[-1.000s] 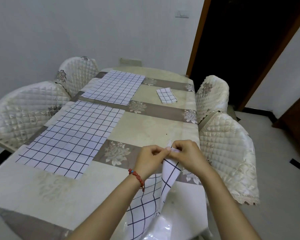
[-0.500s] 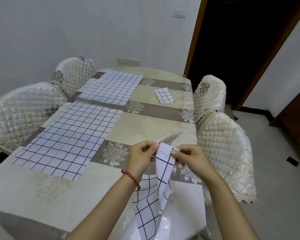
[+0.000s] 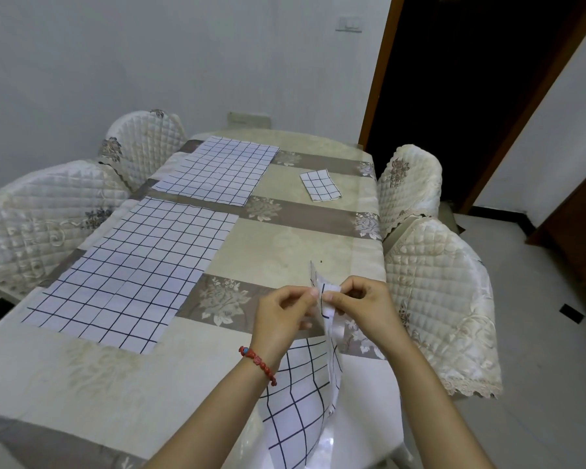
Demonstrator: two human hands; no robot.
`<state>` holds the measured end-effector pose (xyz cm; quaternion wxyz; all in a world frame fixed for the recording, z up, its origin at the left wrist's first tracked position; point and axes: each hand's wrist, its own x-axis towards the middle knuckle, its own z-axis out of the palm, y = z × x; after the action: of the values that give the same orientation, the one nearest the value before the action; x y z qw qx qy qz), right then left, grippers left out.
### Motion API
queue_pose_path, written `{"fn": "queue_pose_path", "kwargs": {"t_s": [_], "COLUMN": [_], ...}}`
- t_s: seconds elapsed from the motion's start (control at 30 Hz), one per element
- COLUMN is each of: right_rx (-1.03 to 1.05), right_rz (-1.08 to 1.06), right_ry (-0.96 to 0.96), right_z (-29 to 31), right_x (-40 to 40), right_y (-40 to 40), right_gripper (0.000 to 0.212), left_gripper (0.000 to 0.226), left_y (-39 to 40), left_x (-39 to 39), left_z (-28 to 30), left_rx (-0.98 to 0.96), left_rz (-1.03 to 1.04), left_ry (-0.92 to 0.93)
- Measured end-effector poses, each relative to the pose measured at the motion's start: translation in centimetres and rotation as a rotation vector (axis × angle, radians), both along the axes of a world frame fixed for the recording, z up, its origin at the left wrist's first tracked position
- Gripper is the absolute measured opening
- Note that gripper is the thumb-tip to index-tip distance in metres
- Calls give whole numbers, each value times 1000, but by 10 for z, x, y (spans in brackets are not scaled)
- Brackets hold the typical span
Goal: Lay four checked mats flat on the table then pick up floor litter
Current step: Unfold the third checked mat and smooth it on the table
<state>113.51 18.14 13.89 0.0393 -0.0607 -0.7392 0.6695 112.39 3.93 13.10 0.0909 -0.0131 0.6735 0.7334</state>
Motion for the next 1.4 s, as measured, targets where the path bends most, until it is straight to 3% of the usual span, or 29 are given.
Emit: {"fn": "queue_pose_path", "kwargs": {"t_s": [0.3,0.57,0.77,1.07,1.4], "right_rx": [-79,-77,-7,201,365], "right_rz": [48,21,-44,-108,19], "right_ry": [15,25,-28,47,47], "right_z": [-1,-8,-8,13,36], "right_x": [0,-10,-24,-62,-124], "right_y": [-7,-18,-8,56,132], "right_gripper": [25,22,17,18,17], "left_gripper": [18,29,23,10,4], "left_y": [-2,-6,-29,-59,-37], "left_x": [0,-10,-38,-70,-56], "left_z": [1,-10,-17,-10,10], "left_rx": [53,-26,-10,-32,-154], "left_rz": [-110,31,186,437,711], "left_ry": [18,102,44,52,105]}}
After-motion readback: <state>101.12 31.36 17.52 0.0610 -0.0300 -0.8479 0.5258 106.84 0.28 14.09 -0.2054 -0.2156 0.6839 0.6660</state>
